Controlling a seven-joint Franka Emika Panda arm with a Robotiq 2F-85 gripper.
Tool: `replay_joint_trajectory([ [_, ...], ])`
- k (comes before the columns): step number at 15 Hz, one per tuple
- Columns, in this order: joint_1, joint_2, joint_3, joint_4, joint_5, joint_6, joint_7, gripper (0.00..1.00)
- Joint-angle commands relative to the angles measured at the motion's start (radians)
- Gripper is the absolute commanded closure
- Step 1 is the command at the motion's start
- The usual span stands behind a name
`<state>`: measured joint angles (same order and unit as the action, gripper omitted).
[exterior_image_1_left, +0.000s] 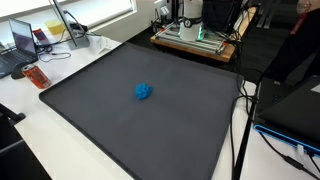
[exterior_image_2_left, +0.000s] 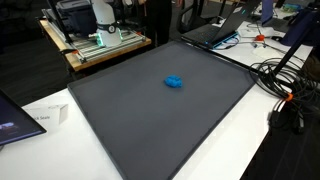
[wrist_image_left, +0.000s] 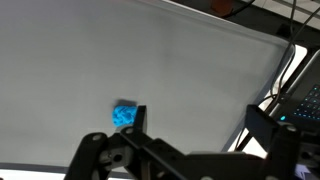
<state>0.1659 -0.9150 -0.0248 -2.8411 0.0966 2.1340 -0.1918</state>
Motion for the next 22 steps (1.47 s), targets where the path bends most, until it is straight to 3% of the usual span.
replay_joint_trajectory([
  [1,-0.001,0.000,0.001,0.003,0.001,-0.003,-0.001,0.00],
  [6,-0.001,0.001,0.001,0.003,0.001,-0.003,-0.001,0.00],
  [11,0.026,0.186,0.054,0.082,0.017,0.071,0.033,0.00],
  [17,-0.003,0.439,0.167,0.135,-0.020,0.289,0.188,0.00],
  [22,-0.055,0.633,0.215,0.218,-0.082,0.410,0.330,0.00],
])
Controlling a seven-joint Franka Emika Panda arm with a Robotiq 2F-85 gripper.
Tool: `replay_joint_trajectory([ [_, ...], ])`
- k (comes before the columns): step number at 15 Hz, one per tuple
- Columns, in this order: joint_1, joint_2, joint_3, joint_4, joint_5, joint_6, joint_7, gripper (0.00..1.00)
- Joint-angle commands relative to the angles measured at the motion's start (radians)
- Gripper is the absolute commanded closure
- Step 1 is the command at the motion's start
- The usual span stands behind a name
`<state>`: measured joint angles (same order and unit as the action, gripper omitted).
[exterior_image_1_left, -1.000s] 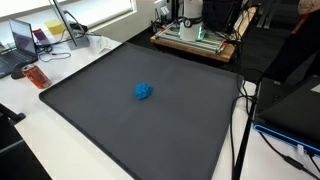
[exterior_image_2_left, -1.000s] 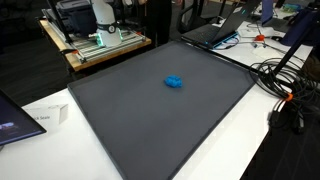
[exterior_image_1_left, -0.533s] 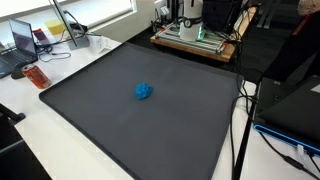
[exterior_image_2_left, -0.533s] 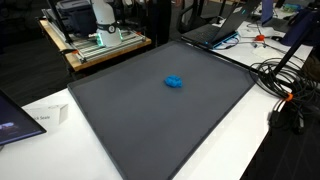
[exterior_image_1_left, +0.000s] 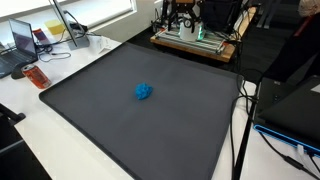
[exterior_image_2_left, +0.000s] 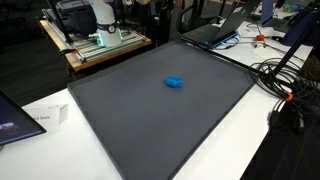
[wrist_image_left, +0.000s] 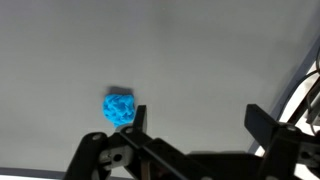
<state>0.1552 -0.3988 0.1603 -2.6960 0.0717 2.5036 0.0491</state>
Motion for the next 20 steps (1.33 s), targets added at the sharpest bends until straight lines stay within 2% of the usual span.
replay_joint_trajectory([
  [1,-0.054,0.150,0.035,0.090,-0.075,0.058,0.115,0.00],
  [6,-0.109,0.293,0.060,0.170,-0.258,0.105,0.296,0.00],
  [9,-0.127,0.365,0.053,0.211,-0.452,0.130,0.474,0.00],
  [12,-0.112,0.428,0.024,0.253,-0.620,0.123,0.647,0.00],
  [15,-0.115,0.495,0.023,0.294,-0.725,0.107,0.775,0.00],
  [20,-0.097,0.607,0.008,0.356,-0.809,0.097,0.905,0.00],
])
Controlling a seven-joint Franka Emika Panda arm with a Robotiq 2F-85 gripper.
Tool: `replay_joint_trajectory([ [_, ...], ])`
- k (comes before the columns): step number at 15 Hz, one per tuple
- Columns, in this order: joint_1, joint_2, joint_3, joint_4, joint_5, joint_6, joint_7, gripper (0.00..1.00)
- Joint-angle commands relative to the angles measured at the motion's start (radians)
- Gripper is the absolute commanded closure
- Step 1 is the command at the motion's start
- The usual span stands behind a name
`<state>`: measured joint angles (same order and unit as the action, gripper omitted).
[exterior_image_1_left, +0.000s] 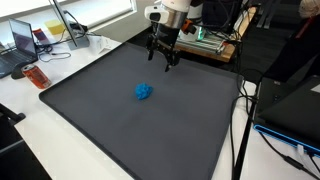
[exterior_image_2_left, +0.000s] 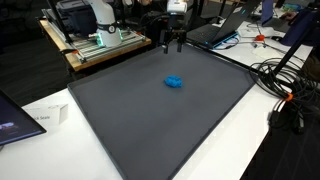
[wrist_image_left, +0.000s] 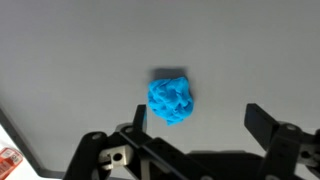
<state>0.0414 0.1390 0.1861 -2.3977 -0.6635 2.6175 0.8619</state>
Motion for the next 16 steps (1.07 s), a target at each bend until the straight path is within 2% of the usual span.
replay_joint_trajectory([
  [1,0.019,0.091,-0.024,0.073,-0.092,-0.022,0.114,0.00],
  [3,0.025,0.128,-0.031,0.100,-0.117,-0.039,0.142,0.00],
  [4,0.084,0.140,-0.087,0.113,-0.095,-0.044,0.131,0.00],
  [8,0.156,0.219,-0.141,0.198,-0.096,-0.098,0.134,0.00],
  [16,0.239,0.373,-0.171,0.397,-0.055,-0.271,0.092,0.00],
])
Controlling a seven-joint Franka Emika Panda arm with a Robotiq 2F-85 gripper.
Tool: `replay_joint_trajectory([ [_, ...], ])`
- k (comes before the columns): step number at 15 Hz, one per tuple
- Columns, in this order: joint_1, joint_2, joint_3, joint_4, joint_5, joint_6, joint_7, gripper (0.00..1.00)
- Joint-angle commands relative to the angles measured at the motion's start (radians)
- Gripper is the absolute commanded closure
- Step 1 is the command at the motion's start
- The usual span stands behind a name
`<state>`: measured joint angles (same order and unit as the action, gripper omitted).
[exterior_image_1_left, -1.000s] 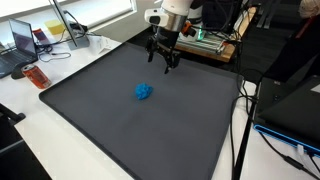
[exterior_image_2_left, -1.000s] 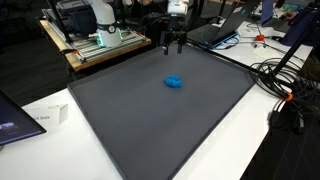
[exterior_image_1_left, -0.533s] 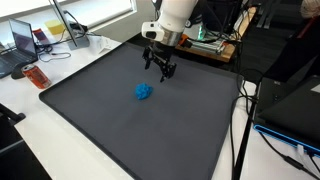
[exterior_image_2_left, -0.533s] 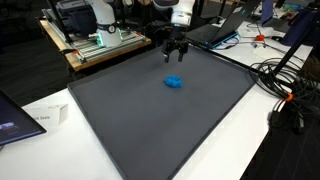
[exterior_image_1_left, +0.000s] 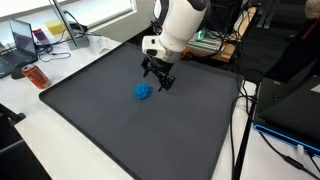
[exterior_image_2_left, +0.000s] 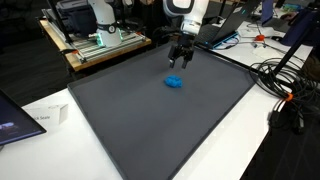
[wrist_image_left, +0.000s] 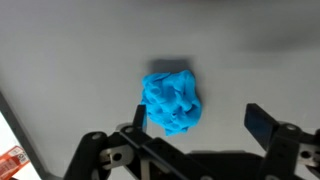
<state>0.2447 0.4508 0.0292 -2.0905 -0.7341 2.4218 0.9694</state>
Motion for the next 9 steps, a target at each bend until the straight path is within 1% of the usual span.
replay_joint_trajectory([
  [1,0.035,0.075,-0.008,0.117,0.034,-0.099,-0.029,0.00],
  [5,0.050,0.128,-0.004,0.232,0.061,-0.218,-0.087,0.00],
  [9,0.050,0.190,0.000,0.355,0.108,-0.339,-0.184,0.00],
])
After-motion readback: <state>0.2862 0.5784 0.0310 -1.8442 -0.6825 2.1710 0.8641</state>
